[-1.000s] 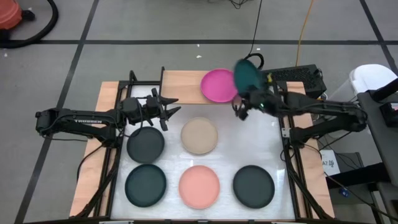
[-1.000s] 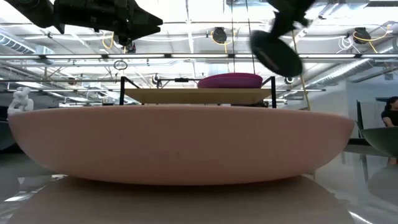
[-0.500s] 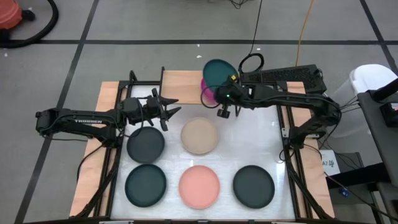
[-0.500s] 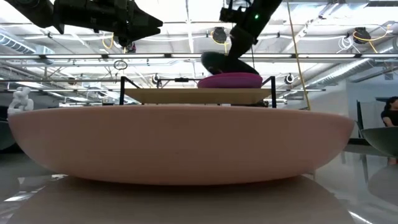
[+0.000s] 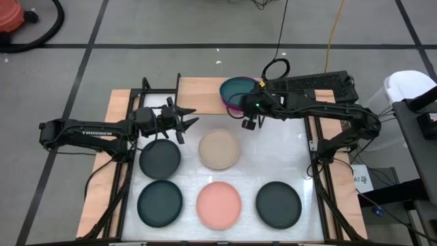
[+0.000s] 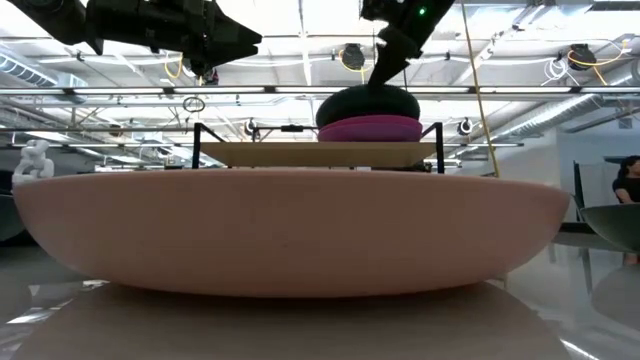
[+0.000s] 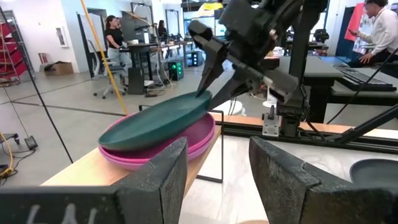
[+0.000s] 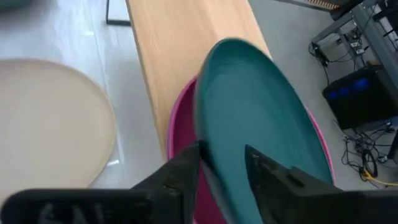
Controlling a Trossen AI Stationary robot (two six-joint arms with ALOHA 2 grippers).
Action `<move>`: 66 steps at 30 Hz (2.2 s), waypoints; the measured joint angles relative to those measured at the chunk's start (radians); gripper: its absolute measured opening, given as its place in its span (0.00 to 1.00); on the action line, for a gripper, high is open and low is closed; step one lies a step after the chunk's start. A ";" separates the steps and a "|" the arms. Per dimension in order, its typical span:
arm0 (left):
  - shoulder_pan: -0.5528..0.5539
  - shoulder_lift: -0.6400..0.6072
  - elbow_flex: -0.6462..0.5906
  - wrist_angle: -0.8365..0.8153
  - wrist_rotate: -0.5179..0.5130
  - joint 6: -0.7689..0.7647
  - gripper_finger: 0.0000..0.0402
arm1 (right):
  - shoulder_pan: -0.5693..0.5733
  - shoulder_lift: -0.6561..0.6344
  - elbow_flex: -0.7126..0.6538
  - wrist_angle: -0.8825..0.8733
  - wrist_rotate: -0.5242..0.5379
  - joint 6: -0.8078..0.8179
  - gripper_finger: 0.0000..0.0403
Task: Place and stack plates onto a shelf
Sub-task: Stack the right dark green plate on top of the pink plate on the shelf, then stack the brown plate on top of the dark green plate on the shelf
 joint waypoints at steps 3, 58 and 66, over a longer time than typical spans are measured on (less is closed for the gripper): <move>0.000 0.000 0.000 0.000 0.000 -0.001 0.44 | 0.012 -0.026 0.000 -0.013 0.000 0.025 0.33; -0.260 0.557 0.389 -0.648 0.238 0.182 0.44 | 0.377 -0.644 -0.995 1.167 0.053 0.041 0.36; -0.274 0.668 0.417 -0.704 0.235 0.191 0.44 | 0.377 -0.645 -0.995 1.169 0.024 0.038 0.36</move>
